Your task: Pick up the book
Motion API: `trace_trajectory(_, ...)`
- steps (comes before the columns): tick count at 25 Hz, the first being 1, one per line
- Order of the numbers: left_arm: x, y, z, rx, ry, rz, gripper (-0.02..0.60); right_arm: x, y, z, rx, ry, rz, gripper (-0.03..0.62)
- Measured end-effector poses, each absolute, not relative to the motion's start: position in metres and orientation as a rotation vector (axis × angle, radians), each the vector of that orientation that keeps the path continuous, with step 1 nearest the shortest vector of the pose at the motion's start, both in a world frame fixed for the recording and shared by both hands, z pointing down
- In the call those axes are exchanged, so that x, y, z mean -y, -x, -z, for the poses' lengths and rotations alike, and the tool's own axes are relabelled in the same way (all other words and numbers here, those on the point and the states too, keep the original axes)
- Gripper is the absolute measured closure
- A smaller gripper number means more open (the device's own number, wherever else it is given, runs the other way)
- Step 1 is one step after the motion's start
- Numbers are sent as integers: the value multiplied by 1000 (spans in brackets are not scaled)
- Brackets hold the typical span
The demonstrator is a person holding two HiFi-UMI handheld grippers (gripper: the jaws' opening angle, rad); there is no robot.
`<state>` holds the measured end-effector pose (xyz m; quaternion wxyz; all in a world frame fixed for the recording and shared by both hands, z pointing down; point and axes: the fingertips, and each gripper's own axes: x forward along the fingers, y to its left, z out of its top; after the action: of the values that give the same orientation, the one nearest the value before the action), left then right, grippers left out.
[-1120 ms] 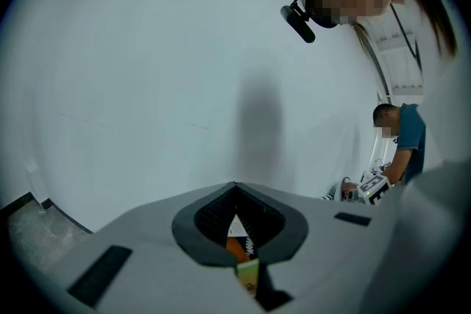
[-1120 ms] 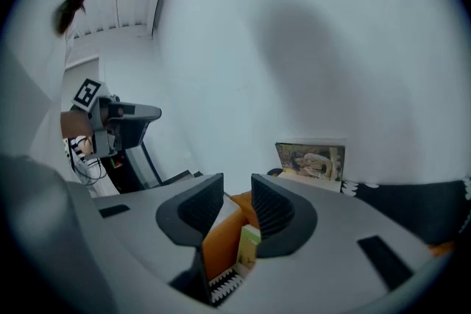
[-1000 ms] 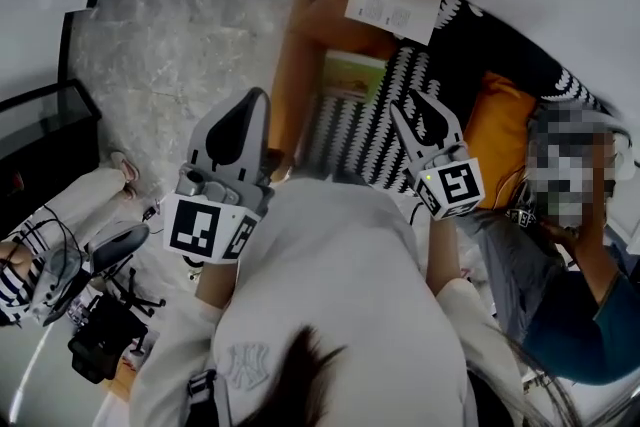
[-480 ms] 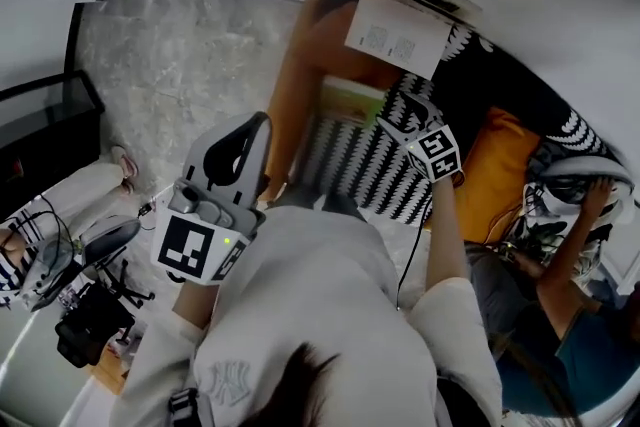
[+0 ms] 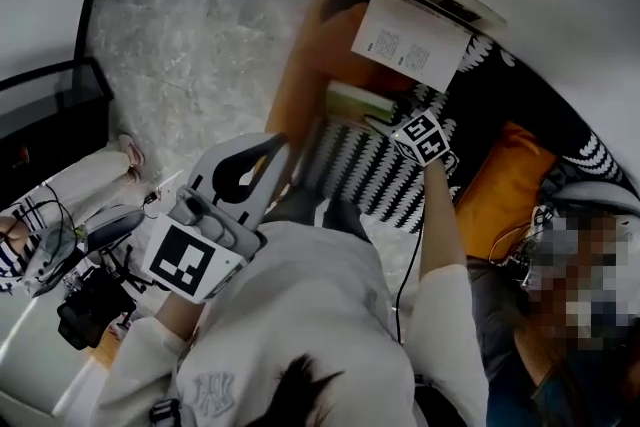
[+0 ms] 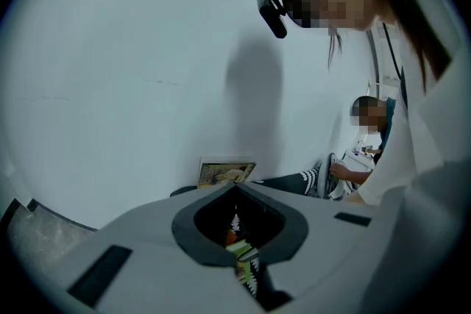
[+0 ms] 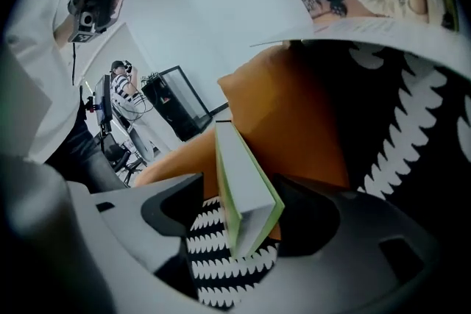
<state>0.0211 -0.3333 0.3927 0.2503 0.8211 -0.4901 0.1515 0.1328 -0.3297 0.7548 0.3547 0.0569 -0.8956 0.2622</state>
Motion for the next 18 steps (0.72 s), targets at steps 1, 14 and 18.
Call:
trace_trajectory(1,334,-21,-394,1335,-2233,-414,572,329,-129,-757,2318,-143,-690,292)
trace_trajectory(14,326,5,-406,1390,-2160,-418,572,295,-91,-778,2278,-182,-765,430)
trace_trajectory(18,324,5,-404,1388,-2171,-407,572,297,-95,-778,2262,-234,-806,441)
